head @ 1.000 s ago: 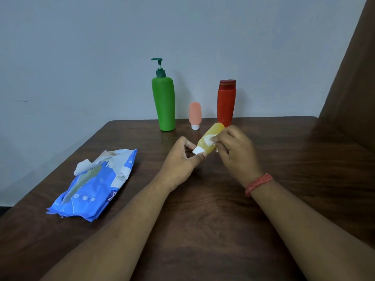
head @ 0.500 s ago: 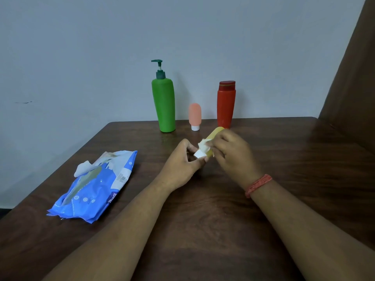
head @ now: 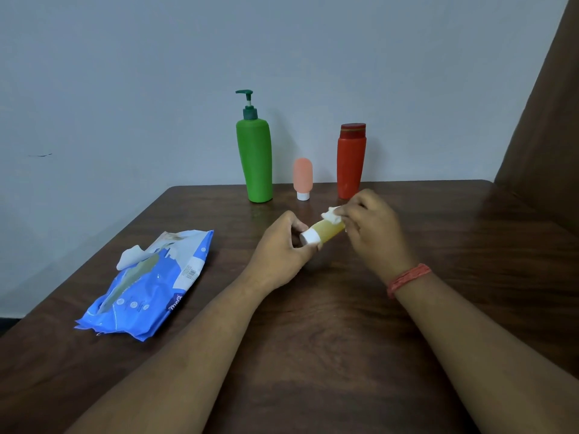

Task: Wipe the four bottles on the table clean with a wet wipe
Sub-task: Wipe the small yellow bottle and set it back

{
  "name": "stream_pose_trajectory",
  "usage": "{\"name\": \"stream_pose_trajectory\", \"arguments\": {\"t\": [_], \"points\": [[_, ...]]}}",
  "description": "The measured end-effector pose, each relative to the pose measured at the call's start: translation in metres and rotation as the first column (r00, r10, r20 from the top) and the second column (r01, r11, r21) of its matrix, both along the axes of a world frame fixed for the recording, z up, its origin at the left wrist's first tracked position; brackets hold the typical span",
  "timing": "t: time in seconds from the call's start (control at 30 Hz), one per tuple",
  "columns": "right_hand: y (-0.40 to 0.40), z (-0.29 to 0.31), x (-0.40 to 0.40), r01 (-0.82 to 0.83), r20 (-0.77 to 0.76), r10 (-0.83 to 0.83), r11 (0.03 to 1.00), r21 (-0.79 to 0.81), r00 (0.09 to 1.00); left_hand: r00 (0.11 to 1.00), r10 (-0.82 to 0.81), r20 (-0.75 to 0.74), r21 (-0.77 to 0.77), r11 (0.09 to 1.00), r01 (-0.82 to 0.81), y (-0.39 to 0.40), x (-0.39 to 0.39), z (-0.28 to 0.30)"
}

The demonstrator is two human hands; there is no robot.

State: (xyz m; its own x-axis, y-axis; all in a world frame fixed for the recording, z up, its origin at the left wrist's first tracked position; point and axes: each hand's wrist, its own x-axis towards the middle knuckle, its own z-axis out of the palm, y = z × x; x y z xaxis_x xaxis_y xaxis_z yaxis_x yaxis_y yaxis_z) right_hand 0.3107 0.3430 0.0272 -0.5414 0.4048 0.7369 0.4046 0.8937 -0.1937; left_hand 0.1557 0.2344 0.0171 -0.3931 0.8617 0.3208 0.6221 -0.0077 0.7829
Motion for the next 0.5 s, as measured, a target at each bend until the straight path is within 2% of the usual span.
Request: {"name": "stream_pose_trajectory", "arguments": {"t": [0.07,0.17,0.23,0.3,0.4,0.5], "points": [[-0.003,-0.001,0.001,-0.005,-0.010,0.005,1.000,-0.015,1.000,0.999,-0.002,-0.033,-0.006,1.000,0.002,-0.001,0.001,0.000],[-0.022,0.001,-0.005,-0.140,0.145,0.133,0.989,0.040,0.981,0.998,-0.002,-0.060,0.023,1.000,0.004,0.000,-0.001,-0.002],[-0.024,0.004,-0.008,-0.156,0.212,0.138,0.985,0.073,0.968,0.996,0.008,-0.087,0.044,0.999,-0.004,0.001,-0.002,-0.002],[-0.014,0.005,-0.006,-0.067,0.197,0.053,0.996,0.066,0.979,0.989,0.026,-0.143,0.062,0.998,-0.017,0.001,-0.003,-0.002],[0.002,0.001,0.002,0.069,0.122,-0.063,0.997,-0.042,0.991,0.968,0.024,-0.249,0.071,0.997,-0.007,0.001,-0.001,-0.002],[-0.007,0.001,0.001,-0.025,0.114,0.033,0.997,-0.073,0.993,0.930,0.025,-0.366,0.126,0.992,0.023,0.002,-0.003,-0.003]]}}
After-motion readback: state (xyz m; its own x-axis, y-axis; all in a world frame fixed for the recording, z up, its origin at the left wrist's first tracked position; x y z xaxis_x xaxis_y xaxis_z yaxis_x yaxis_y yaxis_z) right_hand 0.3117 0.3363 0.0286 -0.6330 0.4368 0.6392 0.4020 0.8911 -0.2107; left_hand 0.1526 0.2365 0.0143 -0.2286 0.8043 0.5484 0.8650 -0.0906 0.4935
